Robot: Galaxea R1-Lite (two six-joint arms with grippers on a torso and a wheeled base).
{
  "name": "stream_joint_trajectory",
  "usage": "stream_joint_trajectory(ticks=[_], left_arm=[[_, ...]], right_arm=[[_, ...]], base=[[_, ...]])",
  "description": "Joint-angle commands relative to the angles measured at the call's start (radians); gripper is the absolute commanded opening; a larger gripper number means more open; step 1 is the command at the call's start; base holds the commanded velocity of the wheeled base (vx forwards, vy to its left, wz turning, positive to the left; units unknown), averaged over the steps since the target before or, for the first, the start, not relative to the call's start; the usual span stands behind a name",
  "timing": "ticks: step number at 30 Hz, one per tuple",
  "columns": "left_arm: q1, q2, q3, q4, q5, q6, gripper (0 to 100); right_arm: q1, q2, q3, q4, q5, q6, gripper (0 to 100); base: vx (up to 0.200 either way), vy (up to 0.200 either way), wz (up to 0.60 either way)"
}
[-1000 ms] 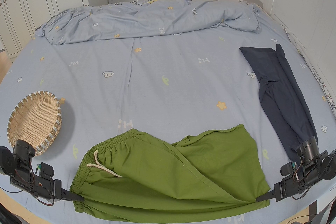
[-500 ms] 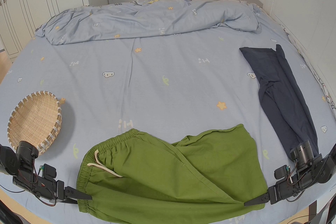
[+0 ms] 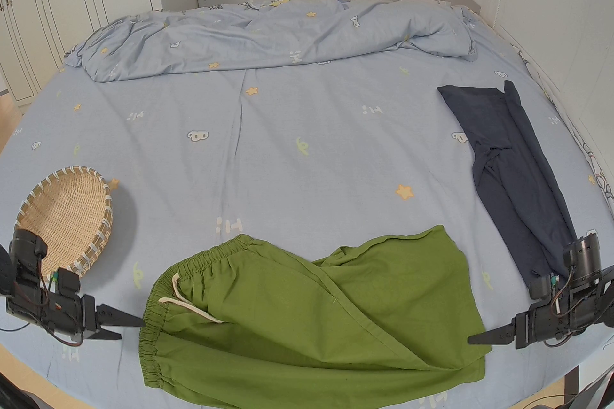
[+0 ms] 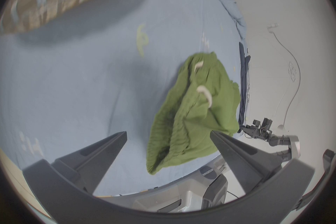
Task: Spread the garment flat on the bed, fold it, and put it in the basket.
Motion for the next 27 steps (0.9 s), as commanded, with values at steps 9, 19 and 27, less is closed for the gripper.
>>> stream_joint_trajectory(ticks=[9,19,27], left_arm=[[-0.15,0.077,-0.466,0.146,0.002,-0.164,100],[-0.426,0.297,-0.77,0.131,0.294,-0.38,100],[-0.499,0.384,-0.87,0.122,0.22,-0.375,100]], right_arm=[[-0.085,-0.187,-0.246,0.167,0.004,-0.007,100],[-0.021,-0.035,-0.484,0.171,0.002,0.002,100],[-0.002,-0.015,-0.461,0.167,-0.017,0.002,100]], base=[[0.0,0.0,0.0],[0.0,0.0,0.0],[0.0,0.0,0.0]])
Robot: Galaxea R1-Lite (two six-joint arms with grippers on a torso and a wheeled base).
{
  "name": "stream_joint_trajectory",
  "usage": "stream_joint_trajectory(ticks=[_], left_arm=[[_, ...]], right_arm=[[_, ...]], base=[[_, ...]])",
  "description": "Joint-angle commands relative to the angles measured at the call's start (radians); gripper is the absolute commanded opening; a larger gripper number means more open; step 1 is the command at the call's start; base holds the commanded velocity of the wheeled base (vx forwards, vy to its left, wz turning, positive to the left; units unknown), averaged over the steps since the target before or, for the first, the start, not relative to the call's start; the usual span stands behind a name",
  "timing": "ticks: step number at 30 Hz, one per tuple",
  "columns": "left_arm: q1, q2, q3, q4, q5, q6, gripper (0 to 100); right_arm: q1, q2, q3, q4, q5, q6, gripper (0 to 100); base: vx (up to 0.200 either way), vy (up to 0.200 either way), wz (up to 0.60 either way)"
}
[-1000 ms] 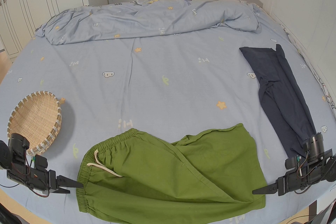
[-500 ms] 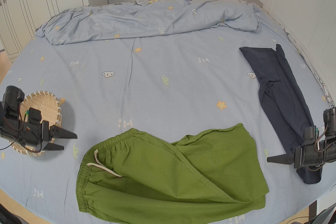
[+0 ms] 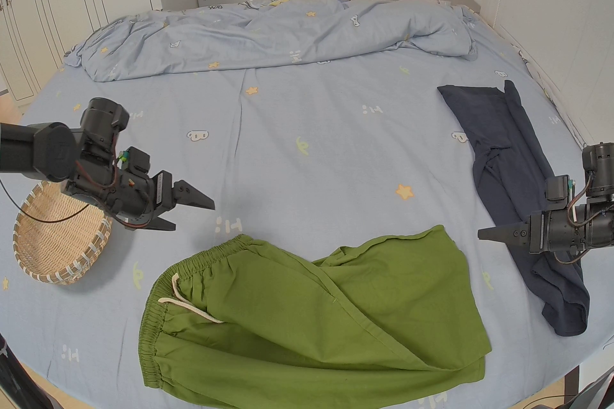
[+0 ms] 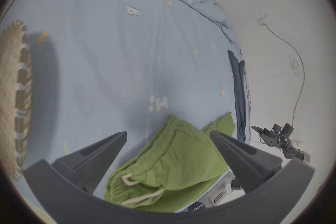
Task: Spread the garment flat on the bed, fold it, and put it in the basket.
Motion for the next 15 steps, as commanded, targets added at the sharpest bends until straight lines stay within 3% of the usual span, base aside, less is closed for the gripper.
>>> stream_joint_trajectory(ticks=[1,15], left_arm=[[-0.062,0.146,-0.108,-0.007,-0.032,-0.013,100],[-0.109,0.278,-0.146,-0.01,-0.03,-0.012,100]], right_arm=[[0.024,0.047,-0.006,-0.003,-0.023,0.0,100],[0.047,0.043,-0.002,-0.003,-0.036,0.003,100]], base=[[0.0,0.0,0.0],[0.0,0.0,0.0]])
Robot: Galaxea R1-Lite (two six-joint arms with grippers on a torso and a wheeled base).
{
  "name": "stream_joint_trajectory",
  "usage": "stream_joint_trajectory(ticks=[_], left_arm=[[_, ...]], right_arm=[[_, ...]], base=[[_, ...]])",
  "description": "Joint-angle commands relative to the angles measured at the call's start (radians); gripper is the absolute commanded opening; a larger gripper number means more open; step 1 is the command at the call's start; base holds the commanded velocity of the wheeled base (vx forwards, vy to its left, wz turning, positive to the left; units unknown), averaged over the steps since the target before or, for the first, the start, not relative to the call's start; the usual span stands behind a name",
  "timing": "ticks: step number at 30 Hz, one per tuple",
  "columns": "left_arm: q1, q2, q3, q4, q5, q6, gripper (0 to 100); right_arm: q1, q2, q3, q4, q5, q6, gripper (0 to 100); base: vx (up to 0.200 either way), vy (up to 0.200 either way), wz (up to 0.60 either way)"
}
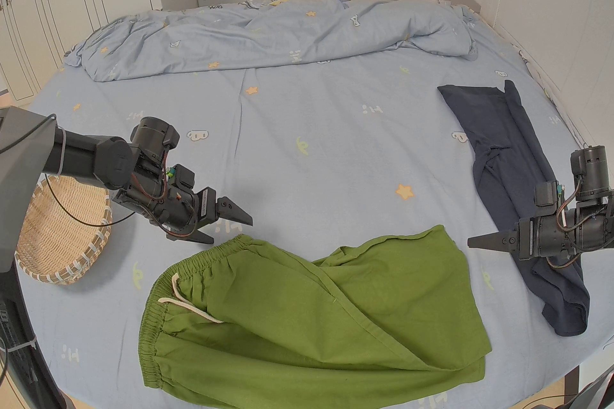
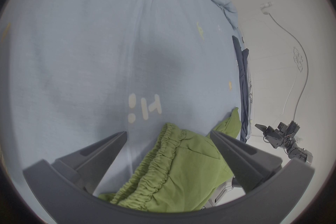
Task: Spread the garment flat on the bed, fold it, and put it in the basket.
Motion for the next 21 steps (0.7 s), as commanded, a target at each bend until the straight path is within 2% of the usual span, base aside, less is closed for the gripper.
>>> stream_joint_trajectory(ticks=[1,4,5,21], left_arm=[[-0.025,0.044,0.0,0.001,0.0,0.0,100],[-0.035,0.043,0.012,0.001,0.0,0.0,100],[-0.036,0.043,0.014,0.001,0.0,0.0,0],[-0.033,-0.002,0.044,0.001,0.001,-0.002,0]], right_arm=[[0.001,0.004,0.002,-0.002,0.001,0.001,100],[0.001,0.004,0.002,-0.004,-0.008,0.001,100],[0.001,0.004,0.002,-0.004,-0.01,0.001,100],[0.001,0.007,0.002,-0.005,-0.016,0.001,100]], base=[[0.0,0.0,0.0],[0.0,0.0,0.0],[0.0,0.0,0.0],[0.0,0.0,0.0]])
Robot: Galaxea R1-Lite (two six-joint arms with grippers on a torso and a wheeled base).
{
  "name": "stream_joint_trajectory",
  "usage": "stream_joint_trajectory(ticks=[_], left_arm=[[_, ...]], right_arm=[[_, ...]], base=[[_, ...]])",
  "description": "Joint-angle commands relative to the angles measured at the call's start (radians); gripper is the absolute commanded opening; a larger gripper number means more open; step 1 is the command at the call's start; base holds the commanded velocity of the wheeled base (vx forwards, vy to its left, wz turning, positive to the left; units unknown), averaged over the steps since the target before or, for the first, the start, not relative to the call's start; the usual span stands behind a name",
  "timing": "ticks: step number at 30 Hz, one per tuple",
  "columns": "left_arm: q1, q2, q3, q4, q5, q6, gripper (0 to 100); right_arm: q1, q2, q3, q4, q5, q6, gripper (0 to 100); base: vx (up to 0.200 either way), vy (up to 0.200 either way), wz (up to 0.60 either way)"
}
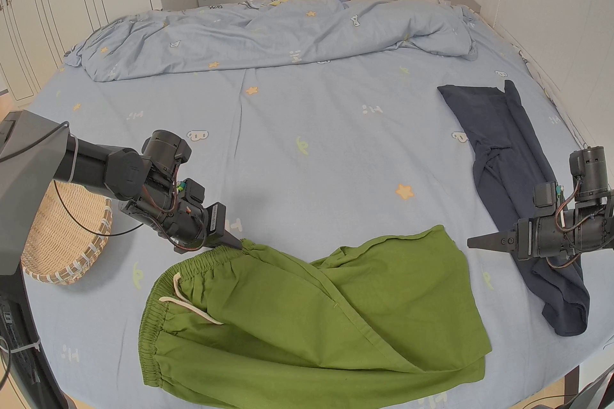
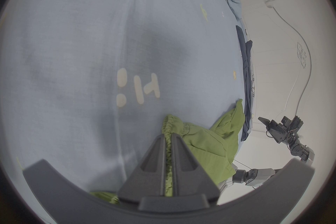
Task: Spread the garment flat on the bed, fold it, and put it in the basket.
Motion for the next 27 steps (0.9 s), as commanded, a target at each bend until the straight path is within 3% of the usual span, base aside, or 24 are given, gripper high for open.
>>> stream_joint_trajectory(ticks=[1,15,21,27], left_arm=[[0.012,-0.066,0.025,0.0,-0.001,-0.001,0],[0.104,-0.318,0.151,0.0,-0.007,-0.013,0],[0.151,-0.333,0.183,0.0,-0.004,-0.012,0],[0.205,-0.323,0.197,-0.003,-0.007,0.001,0]], right_arm=[[-0.001,-0.002,-0.001,-0.001,-0.001,0.0,100],[-0.004,0.006,-0.055,-0.001,0.004,0.001,100],[0.002,0.073,-0.124,0.006,0.01,0.001,100],[-0.001,0.075,-0.07,0.003,0.034,0.009,100]], base=[[0.0,0.0,0.0],[0.0,0.0,0.0],[0.0,0.0,0.0],[0.0,0.0,0.0]])
